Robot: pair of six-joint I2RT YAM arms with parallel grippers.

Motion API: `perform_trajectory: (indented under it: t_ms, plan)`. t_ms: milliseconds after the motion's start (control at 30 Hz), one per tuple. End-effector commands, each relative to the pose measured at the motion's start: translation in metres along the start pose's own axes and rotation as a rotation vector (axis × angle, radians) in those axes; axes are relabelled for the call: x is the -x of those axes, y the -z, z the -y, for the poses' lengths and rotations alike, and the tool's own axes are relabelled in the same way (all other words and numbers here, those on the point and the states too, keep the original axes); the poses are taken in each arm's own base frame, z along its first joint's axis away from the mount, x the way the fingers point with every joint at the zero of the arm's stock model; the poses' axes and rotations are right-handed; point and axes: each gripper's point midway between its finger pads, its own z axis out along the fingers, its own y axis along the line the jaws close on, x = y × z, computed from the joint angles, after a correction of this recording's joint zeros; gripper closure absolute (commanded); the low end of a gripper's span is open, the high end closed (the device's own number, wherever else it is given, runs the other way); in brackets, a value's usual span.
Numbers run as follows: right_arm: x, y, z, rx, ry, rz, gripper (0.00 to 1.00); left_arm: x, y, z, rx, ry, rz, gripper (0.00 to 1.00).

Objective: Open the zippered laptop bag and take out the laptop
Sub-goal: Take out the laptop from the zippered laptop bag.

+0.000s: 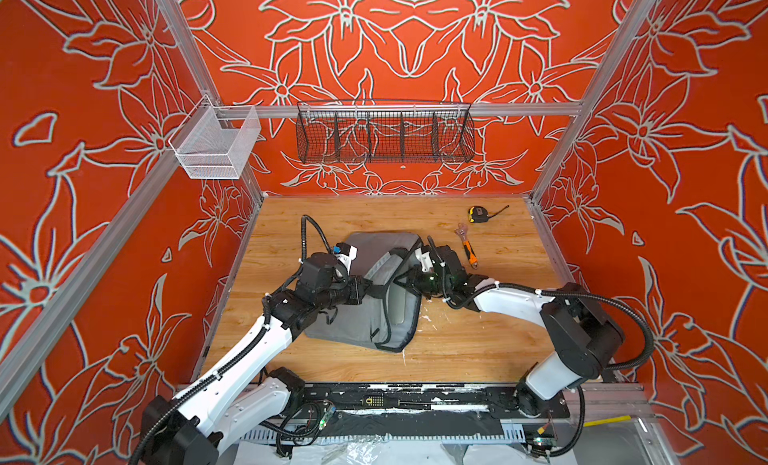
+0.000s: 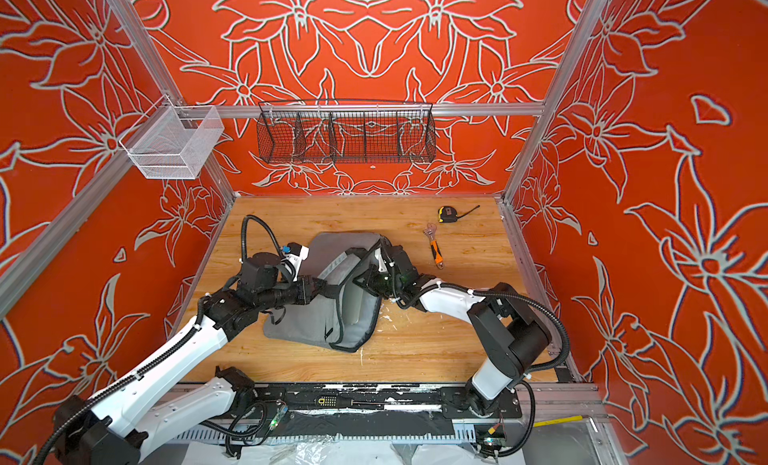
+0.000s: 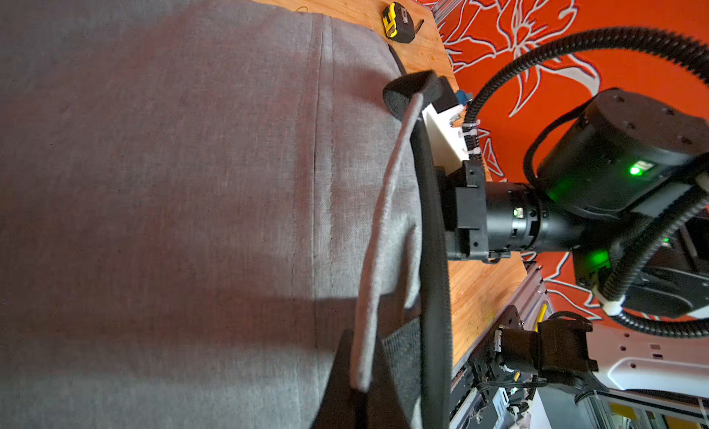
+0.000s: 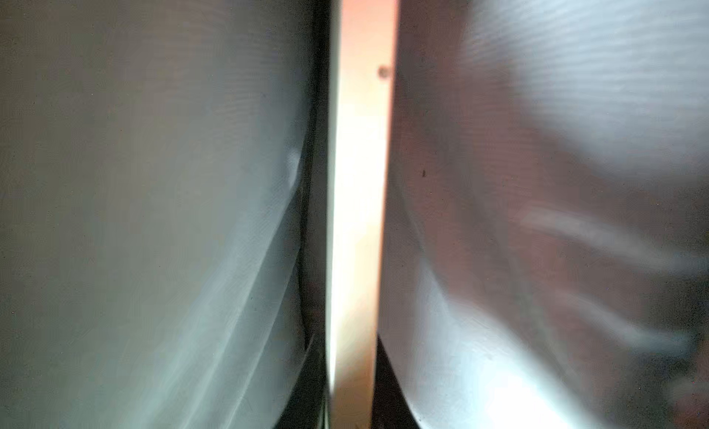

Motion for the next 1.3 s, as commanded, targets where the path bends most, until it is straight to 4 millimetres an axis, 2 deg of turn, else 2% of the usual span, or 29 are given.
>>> perform_trajectory:
  t_ms: [0,100,200,300,433,567,800,1033,1133,1267]
  plan:
    - [0.001,-0.009,0.005,-0.008,0.029,0.001,1.00,0.005,-0.006,-0.004,0.007,0.032,0.011,0.97]
    - [0.001,-0.018,0.005,0.013,0.003,0.004,1.00,0.001,-0.012,-0.005,0.013,0.064,-0.038,0.70]
    - [0.002,-0.018,0.009,-0.008,0.005,0.008,1.00,-0.006,-0.013,-0.001,0.024,0.050,-0.091,0.51]
    - [0.003,-0.014,0.009,-0.036,0.027,0.003,1.00,-0.016,-0.015,0.007,0.024,-0.027,-0.129,0.41]
    - [0.005,-0.013,0.006,-0.051,0.046,0.000,1.00,-0.032,-0.026,0.020,0.037,-0.120,-0.172,0.37]
    - [0.006,-0.014,0.003,-0.051,0.050,-0.004,1.00,-0.044,-0.043,0.026,0.075,-0.157,-0.218,0.41]
    - [0.004,-0.018,0.004,-0.056,0.039,-0.016,1.00,-0.044,-0.059,0.037,0.080,-0.200,-0.242,0.41]
    - [0.004,-0.020,0.004,-0.055,0.031,-0.024,1.00,-0.048,-0.075,0.026,0.155,-0.196,-0.248,0.43]
    - [0.002,-0.019,0.005,-0.072,0.038,-0.037,1.00,-0.047,-0.082,0.021,0.179,-0.199,-0.243,0.53]
    - [0.001,-0.013,0.010,-0.111,0.060,-0.033,1.00,-0.042,-0.082,0.017,0.197,-0.199,-0.208,0.78]
